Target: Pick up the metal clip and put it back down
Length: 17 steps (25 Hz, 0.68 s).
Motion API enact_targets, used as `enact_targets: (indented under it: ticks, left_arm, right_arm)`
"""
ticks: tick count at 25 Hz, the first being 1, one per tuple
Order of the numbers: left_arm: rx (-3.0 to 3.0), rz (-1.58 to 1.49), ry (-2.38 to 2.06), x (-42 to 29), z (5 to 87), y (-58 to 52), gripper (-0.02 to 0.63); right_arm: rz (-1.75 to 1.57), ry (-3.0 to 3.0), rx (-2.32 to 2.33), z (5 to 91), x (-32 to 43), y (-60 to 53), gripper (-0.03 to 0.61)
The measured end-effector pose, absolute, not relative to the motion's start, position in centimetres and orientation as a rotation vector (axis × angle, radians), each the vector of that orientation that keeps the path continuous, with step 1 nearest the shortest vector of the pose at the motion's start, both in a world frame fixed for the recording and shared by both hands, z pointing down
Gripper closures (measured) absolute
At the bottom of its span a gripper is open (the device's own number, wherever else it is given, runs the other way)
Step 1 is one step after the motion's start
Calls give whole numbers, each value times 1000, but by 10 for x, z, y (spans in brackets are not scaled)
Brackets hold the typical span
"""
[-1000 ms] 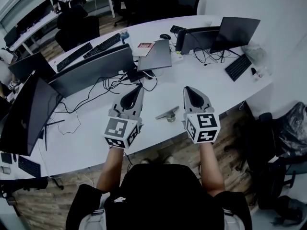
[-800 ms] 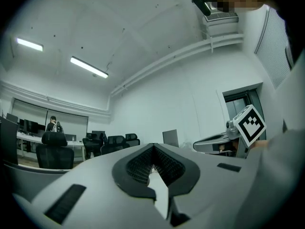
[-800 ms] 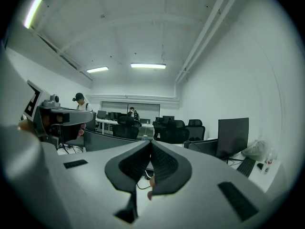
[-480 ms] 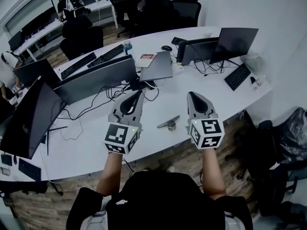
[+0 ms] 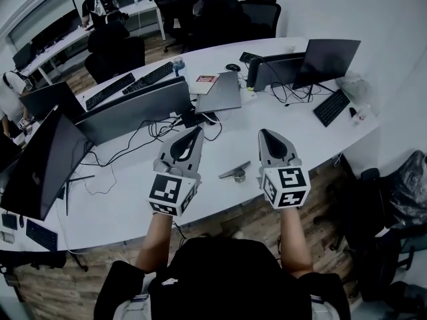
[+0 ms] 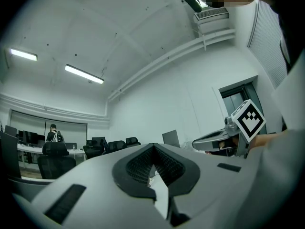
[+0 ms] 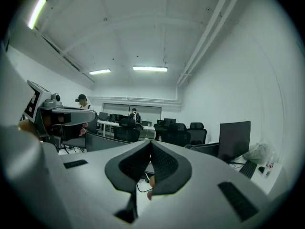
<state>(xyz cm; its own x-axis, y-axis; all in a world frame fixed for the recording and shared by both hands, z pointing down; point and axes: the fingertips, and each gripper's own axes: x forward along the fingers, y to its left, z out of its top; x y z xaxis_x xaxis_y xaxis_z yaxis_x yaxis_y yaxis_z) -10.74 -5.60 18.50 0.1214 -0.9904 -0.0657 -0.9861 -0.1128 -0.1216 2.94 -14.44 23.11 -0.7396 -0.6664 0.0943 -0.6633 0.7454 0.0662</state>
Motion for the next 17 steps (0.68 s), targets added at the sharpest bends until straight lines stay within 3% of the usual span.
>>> enact_targets:
  ticks: [17]
  left_arm:
    - [-2214, -68, 2005, -112, 192, -62, 604]
  right_arm:
    - [-42, -2831, 1064, 234, 25, -148, 554]
